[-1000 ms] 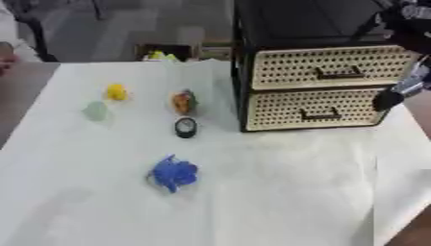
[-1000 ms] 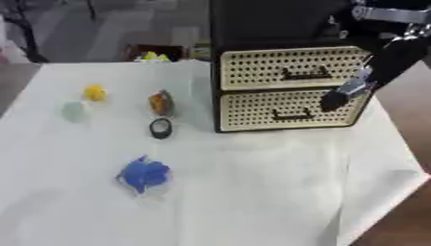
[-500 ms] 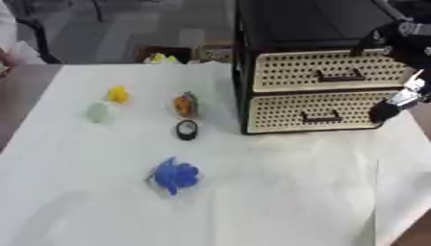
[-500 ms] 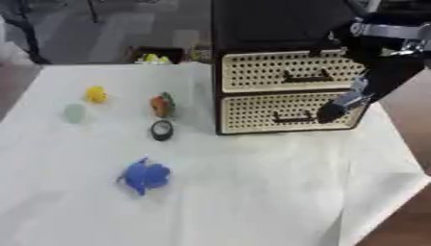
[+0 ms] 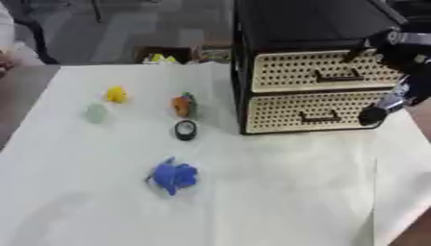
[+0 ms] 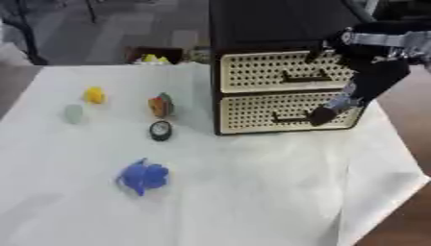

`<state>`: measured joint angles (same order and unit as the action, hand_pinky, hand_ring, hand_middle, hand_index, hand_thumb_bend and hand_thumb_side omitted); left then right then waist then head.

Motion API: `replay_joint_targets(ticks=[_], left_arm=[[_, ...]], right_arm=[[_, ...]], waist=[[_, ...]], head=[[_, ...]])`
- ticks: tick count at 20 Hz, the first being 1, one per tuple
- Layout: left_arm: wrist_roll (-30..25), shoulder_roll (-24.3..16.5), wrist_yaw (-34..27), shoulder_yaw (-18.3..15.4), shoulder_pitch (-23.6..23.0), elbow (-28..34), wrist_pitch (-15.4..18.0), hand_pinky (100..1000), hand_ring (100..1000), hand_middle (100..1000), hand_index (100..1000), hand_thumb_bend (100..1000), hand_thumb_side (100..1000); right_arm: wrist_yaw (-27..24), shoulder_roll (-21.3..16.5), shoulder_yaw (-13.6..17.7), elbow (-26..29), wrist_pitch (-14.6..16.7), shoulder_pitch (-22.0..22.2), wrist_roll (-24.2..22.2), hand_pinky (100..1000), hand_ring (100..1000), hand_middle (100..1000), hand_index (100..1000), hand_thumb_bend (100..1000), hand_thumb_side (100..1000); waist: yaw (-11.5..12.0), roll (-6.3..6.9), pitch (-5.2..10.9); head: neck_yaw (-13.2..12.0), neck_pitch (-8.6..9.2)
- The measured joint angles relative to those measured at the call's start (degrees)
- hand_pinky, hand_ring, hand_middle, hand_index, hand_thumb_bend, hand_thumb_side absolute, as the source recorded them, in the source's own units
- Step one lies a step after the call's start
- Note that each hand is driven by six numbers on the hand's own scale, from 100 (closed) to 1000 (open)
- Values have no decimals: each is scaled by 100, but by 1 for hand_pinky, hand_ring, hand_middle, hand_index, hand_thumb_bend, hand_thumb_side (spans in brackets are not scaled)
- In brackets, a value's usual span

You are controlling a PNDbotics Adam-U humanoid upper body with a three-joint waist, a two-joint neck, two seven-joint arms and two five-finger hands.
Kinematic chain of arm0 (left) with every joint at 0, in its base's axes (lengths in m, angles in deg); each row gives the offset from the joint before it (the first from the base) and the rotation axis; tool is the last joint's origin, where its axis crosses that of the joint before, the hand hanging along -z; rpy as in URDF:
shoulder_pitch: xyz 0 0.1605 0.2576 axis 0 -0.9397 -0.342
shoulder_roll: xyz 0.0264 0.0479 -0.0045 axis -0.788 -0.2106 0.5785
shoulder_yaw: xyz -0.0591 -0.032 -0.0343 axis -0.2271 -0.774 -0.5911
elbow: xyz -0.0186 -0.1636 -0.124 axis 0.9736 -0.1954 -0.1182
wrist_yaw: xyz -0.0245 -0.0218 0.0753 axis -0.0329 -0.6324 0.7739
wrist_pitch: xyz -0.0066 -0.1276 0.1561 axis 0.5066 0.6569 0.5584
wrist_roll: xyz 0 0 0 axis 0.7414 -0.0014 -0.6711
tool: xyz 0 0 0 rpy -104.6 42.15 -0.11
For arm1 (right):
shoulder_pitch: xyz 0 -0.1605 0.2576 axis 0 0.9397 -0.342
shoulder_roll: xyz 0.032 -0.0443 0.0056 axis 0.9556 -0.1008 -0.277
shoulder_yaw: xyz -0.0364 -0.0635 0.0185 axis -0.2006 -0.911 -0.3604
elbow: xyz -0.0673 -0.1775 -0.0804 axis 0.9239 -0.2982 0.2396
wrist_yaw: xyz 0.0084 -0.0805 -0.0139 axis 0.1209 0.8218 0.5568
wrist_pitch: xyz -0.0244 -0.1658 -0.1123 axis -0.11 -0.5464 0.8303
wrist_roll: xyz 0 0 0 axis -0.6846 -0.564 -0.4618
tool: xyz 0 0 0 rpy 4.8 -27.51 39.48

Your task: Pick up objects from table and place into drawer.

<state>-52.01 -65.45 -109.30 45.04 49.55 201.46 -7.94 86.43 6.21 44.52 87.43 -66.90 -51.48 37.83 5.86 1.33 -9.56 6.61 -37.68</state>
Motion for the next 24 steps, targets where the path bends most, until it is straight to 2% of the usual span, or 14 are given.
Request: replay_joint_targets(ticks=[24], left_arm=[[-54, 10, 15, 0, -5, 0, 37, 708, 757, 743, 817, 100, 808]], right_arm=[[693, 387, -189, -858, 151, -347, -27, 100, 100, 100, 847, 1000, 541]], waist=[[48, 56, -65]], head=[[63, 51]])
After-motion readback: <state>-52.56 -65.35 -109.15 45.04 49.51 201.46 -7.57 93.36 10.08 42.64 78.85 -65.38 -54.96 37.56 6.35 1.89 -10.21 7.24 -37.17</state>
